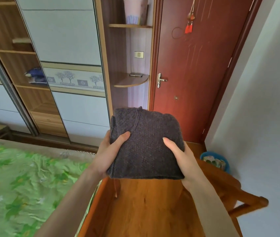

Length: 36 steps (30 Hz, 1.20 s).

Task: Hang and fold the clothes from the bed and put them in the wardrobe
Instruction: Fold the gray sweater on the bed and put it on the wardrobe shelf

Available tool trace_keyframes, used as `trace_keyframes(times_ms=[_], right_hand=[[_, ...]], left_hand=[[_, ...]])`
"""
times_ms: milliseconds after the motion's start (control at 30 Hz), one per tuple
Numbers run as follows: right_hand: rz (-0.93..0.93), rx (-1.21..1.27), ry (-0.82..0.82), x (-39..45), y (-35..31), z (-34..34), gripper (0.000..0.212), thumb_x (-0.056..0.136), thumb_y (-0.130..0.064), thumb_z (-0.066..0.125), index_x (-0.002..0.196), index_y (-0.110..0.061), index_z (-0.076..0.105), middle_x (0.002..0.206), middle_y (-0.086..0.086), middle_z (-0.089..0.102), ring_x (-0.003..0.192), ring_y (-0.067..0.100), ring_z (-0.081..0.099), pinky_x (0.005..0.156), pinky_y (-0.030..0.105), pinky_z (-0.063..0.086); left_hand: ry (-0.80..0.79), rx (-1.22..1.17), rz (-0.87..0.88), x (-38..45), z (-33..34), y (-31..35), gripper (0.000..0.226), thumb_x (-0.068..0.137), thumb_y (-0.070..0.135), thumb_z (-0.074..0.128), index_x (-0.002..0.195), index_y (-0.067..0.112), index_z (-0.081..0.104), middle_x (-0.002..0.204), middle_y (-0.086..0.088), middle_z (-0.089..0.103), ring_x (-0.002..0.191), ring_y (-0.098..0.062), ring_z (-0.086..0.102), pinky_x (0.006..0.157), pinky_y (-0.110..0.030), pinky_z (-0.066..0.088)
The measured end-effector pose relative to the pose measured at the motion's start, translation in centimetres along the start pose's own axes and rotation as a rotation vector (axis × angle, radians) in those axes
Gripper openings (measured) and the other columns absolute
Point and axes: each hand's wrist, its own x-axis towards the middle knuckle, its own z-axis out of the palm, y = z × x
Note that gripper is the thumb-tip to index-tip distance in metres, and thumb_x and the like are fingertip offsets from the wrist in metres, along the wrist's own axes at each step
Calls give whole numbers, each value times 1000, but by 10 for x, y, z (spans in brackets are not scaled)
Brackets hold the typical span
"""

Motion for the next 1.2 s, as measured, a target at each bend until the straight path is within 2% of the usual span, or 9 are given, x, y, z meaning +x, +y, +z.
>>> trace_keyframes(times_ms=[67, 200, 300, 367, 500, 633, 933, 1067, 1200], right_hand=[[-11, 0, -22, 41, -11, 2, 98, 67, -68, 74, 154, -39, 40, 127, -16, 57, 110, 13, 60, 88, 34, 57], [0, -28, -97, 110, -28, 13, 93, 71, -68, 73, 154, -41, 39, 144, -10, 55, 124, 19, 59, 103, 45, 54], [9, -48, -138, 160, -39, 26, 101, 66, -71, 75, 155, -40, 39, 144, -10, 55, 124, 20, 59, 106, 47, 53], [20, -58, -163, 193, -44, 37, 101, 66, -72, 75, 155, -40, 40, 141, -11, 56, 123, 19, 60, 103, 44, 55], [13, -79, -204, 265, -53, 63, 98, 66, -72, 74, 152, -39, 42, 122, -19, 58, 105, 7, 60, 82, 29, 55], [23, -134, -245, 345, -61, 97, 105, 62, -74, 73, 154, -37, 41, 142, -8, 56, 117, 17, 60, 99, 42, 54], [32, -201, -401, 512, -94, 201, 94, 73, -72, 74, 154, -38, 39, 147, -5, 53, 128, 23, 57, 106, 49, 53], [28, -227, -444, 570, -104, 253, 107, 57, -78, 72, 152, -41, 40, 136, -13, 54, 111, 13, 57, 97, 40, 55], [52, -217, -557, 614, -106, 305, 101, 58, -81, 80, 146, -46, 45, 121, -23, 57, 108, 10, 60, 91, 40, 59]], left_hand=[[28, -16, 18, 37, 4, 5, 65, 70, 59, 88, 124, 43, 56, 128, 2, 71, 102, -14, 77, 82, -32, 63], [94, -21, 20, 95, 2, 12, 83, 69, 59, 84, 141, 36, 50, 133, 1, 67, 112, -21, 73, 91, -38, 61], [143, -30, 20, 135, -4, 15, 91, 71, 62, 90, 146, 33, 48, 133, 0, 68, 113, -23, 73, 93, -41, 62], [174, -28, 22, 164, -10, 16, 92, 68, 63, 88, 146, 33, 50, 132, 0, 69, 111, -22, 74, 94, -41, 62], [226, -10, 27, 230, -26, 15, 98, 62, 68, 84, 147, 34, 48, 135, -1, 67, 116, -26, 71, 104, -51, 58], [265, -9, 45, 304, -51, 17, 102, 58, 71, 85, 146, 33, 49, 134, 1, 68, 113, -23, 73, 102, -48, 59], [390, -55, 61, 456, -133, 37, 99, 61, 71, 88, 144, 31, 51, 134, -1, 69, 116, -27, 73, 107, -53, 55], [460, -86, 74, 501, -169, 46, 104, 55, 75, 91, 143, 35, 51, 135, -1, 69, 115, -26, 73, 105, -54, 56], [559, -117, 92, 529, -204, 52, 99, 53, 74, 93, 137, 38, 55, 132, 1, 71, 113, -23, 75, 103, -50, 57]])
